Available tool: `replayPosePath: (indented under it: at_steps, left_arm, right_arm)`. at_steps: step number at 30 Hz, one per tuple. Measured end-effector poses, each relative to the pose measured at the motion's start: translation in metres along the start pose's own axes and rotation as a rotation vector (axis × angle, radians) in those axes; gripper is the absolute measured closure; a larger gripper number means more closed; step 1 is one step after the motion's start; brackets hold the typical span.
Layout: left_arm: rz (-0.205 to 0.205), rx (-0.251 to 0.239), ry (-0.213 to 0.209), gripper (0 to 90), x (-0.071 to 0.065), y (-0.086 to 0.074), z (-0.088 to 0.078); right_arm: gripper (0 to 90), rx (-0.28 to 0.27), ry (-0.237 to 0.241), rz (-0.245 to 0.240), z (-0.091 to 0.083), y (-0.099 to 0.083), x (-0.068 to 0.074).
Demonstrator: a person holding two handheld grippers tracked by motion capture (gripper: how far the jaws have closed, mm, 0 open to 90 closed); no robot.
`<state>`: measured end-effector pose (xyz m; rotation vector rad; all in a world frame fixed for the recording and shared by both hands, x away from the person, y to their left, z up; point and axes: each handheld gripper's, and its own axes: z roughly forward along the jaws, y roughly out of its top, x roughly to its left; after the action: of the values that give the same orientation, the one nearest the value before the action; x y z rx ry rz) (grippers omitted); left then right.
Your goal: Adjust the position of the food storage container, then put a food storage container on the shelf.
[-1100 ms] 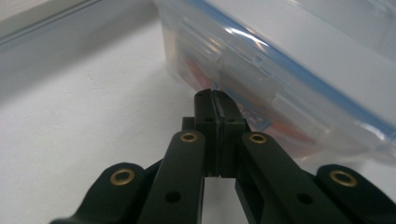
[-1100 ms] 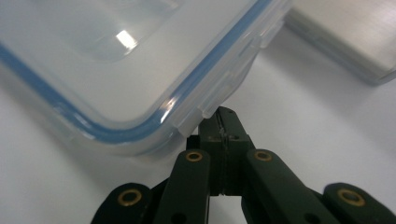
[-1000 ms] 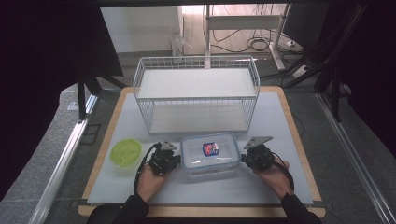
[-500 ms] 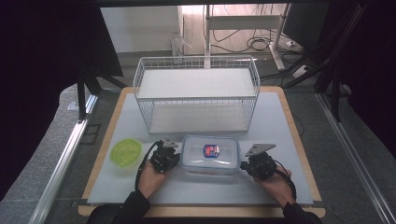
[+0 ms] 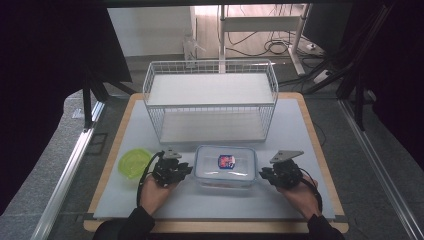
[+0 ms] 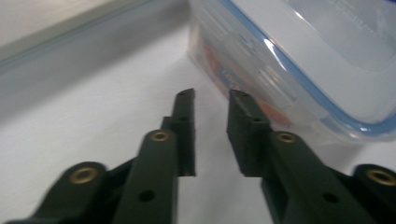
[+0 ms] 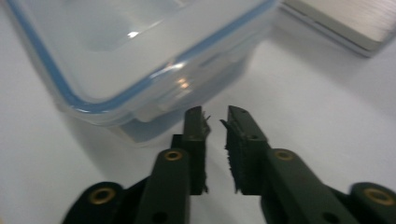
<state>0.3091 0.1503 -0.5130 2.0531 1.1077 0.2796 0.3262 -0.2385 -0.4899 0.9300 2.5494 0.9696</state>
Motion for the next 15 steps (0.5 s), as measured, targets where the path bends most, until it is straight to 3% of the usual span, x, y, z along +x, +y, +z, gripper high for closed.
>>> replayPosePath:
  at_steps: [4, 5, 6, 8, 12, 15]
  left_arm:
    - [0.026, -0.050, 0.025, 49.4, 0.002, -0.003, -0.015]
    - [0.033, -0.059, 0.026, 41.0, 0.003, -0.003, -0.017]
    - [0.034, -0.068, 0.029, 41.0, 0.004, -0.004, -0.019]
    - [0.019, -0.078, 0.017, 28.1, 0.008, -0.003, -0.021]
    - [0.001, -0.099, -0.013, 20.8, 0.010, -0.002, -0.022]
    - [0.027, -0.126, -0.007, 11.3, 0.009, 0.000, -0.023]
  right_arm:
    - [60.1, -0.026, -0.003, 0.044, -0.005, -0.002, -0.008]
    - [54.0, -0.033, -0.012, 0.056, -0.007, -0.003, -0.010]
    - [54.0, -0.033, -0.012, 0.056, -0.007, -0.003, -0.010]
    - [45.2, -0.047, -0.018, 0.074, -0.009, -0.004, -0.013]
    - [36.2, -0.065, -0.022, 0.074, -0.010, -0.004, -0.014]
    - [28.5, -0.078, -0.019, 0.085, -0.011, -0.004, -0.016]
